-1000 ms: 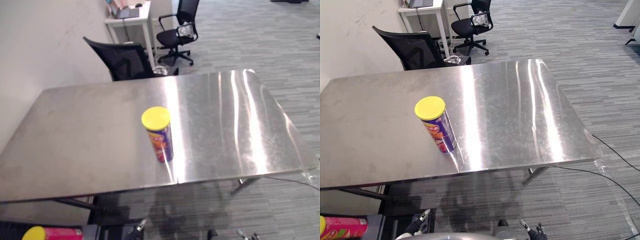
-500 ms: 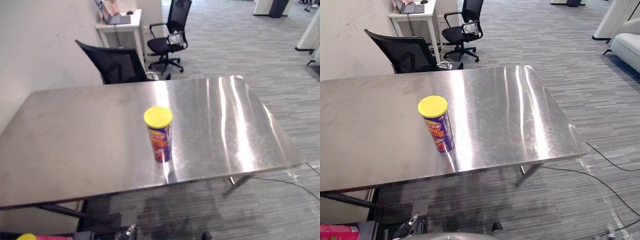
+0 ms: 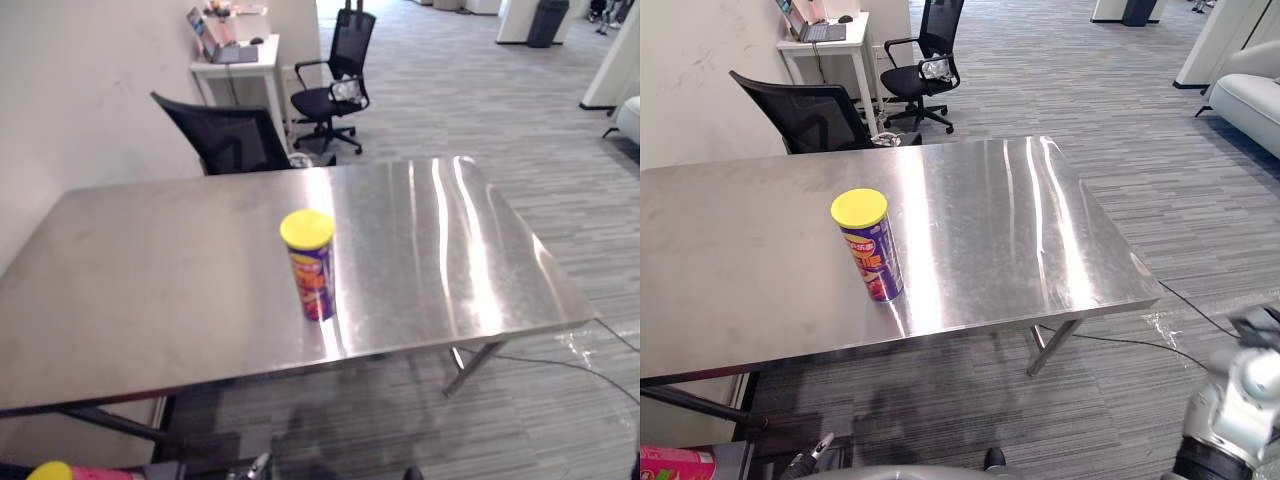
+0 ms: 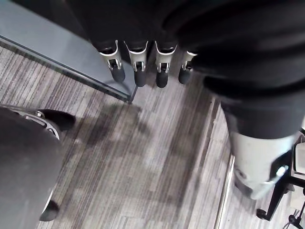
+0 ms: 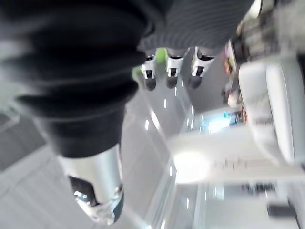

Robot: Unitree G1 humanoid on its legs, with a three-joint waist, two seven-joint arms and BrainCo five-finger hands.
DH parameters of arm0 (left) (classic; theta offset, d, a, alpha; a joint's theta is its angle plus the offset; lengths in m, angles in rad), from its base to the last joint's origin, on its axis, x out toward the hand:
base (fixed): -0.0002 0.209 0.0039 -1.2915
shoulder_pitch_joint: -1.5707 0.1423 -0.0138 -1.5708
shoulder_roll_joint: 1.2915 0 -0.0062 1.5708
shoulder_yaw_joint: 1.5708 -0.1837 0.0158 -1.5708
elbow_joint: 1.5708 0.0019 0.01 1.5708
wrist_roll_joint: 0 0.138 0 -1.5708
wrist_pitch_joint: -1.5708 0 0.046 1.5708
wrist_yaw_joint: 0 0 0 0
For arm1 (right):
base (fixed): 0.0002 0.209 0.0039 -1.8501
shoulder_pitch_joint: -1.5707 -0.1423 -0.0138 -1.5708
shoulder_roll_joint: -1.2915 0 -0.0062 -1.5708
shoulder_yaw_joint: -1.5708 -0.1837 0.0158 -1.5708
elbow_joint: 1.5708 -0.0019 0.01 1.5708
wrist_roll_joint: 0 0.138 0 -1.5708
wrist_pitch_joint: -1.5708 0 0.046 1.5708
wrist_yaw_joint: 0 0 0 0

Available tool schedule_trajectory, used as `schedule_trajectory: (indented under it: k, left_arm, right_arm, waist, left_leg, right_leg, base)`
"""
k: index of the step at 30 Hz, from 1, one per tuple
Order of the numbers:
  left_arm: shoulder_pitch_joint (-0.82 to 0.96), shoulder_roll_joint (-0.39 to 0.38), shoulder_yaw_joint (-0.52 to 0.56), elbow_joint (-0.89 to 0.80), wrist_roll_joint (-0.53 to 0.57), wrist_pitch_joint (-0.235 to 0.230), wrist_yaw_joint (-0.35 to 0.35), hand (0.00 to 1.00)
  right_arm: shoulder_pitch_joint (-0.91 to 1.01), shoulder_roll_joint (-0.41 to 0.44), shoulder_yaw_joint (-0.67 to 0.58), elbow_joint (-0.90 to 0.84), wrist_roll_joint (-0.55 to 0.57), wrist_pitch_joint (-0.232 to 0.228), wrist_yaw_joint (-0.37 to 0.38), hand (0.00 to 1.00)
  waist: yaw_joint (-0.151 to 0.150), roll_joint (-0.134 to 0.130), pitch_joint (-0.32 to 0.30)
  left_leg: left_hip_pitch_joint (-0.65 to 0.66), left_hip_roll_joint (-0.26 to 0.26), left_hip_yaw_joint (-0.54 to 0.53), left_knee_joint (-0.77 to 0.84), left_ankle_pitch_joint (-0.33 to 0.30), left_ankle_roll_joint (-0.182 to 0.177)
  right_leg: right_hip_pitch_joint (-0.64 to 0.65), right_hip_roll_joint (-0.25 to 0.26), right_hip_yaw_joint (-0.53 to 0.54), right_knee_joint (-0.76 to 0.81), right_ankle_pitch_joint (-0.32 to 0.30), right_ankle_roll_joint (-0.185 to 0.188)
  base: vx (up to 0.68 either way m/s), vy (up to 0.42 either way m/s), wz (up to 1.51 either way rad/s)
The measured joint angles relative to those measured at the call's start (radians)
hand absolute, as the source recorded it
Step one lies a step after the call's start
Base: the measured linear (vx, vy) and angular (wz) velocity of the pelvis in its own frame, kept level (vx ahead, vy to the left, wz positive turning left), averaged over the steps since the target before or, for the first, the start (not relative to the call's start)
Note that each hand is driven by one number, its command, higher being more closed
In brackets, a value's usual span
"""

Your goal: Put the gum and the chips on the shelf.

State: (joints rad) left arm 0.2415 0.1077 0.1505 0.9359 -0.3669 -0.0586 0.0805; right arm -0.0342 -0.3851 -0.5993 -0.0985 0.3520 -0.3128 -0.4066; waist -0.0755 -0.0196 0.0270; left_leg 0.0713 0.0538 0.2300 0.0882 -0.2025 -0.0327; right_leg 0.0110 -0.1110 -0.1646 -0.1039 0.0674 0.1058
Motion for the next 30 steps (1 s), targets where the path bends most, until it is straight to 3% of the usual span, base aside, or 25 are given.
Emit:
schedule_trajectory:
  k: [2, 8, 13, 18, 22, 30]
  left_arm:
    - [0.001, 0.0, 0.0, 0.001, 0.035, 0.001, 0.0, 0.0]
    - [0.0, -0.005, 0.0, 0.004, 0.038, -0.016, 0.0, 0.0]
    - [-0.005, -0.004, -0.009, 0.011, 0.038, -0.027, 0.001, 0.0]
    - [-0.011, 0.006, -0.029, 0.012, 0.067, -0.026, -0.002, 0.0]
    - [-0.01, 0.011, -0.032, 0.02, 0.067, -0.026, -0.008, 0.0]
    - [-0.009, 0.024, -0.043, 0.022, 0.07, -0.019, -0.011, 0.0]
  right_arm:
    - [-0.022, -0.006, 0.117, -0.055, 0.002, 0.05, 0.211, 0.0]
    - [-0.023, -0.088, 0.302, -0.077, 0.07, 0.112, 0.593, 0.0]
    - [-0.045, -0.088, 0.463, -0.079, 0.123, 0.194, 0.766, 0.0]
    - [-0.092, -0.086, 0.535, -0.07, 0.128, 0.254, 0.812, 0.0]
    - [-0.134, -0.085, 0.58, -0.04, 0.128, 0.282, 0.817, 0.0]
    - [-0.156, -0.073, 0.658, -0.029, 0.128, 0.301, 0.832, 0.0]
  waist:
    - [0.003, -0.022, 0.001]
    - [0.024, -0.026, -0.001]
    - [0.028, -0.026, 0.0]
    - [0.052, -0.027, 0.0]
    - [0.052, -0.027, 0.001]
    - [0.055, -0.037, 0.008]
  left_leg:
    - [-0.001, -0.002, -0.009, 0.001, 0.0, 0.0]
    - [-0.001, -0.025, -0.029, 0.002, 0.001, 0.002]
    - [-0.002, -0.034, -0.056, 0.003, 0.003, 0.005]
    - [-0.017, -0.038, -0.081, 0.003, 0.01, 0.014]
    - [-0.018, -0.039, -0.097, 0.0, 0.016, 0.019]
    - [-0.016, -0.038, -0.104, -0.026, 0.041, 0.017]
  right_leg:
    - [0.007, -0.001, -0.014, -0.001, 0.0, 0.0]
    - [0.018, -0.021, -0.05, -0.001, 0.001, 0.002]
    - [0.032, -0.031, -0.081, -0.002, 0.002, 0.004]
    - [0.031, -0.034, -0.108, -0.002, 0.003, 0.004]
    - [0.035, -0.035, -0.119, -0.002, 0.003, 0.004]
    - [0.031, -0.033, -0.126, -0.002, 0.005, 0.007]
  base:
    - [0.05, 0.0, 0.08]
    - [0.02, 0.008, 0.07]
    - [-0.01, 0.004, 0.16]
    - [-0.04, -0.026, 0.17]
    - [-0.05, -0.035, 0.08]
    - [-0.06, -0.032, 0.03]
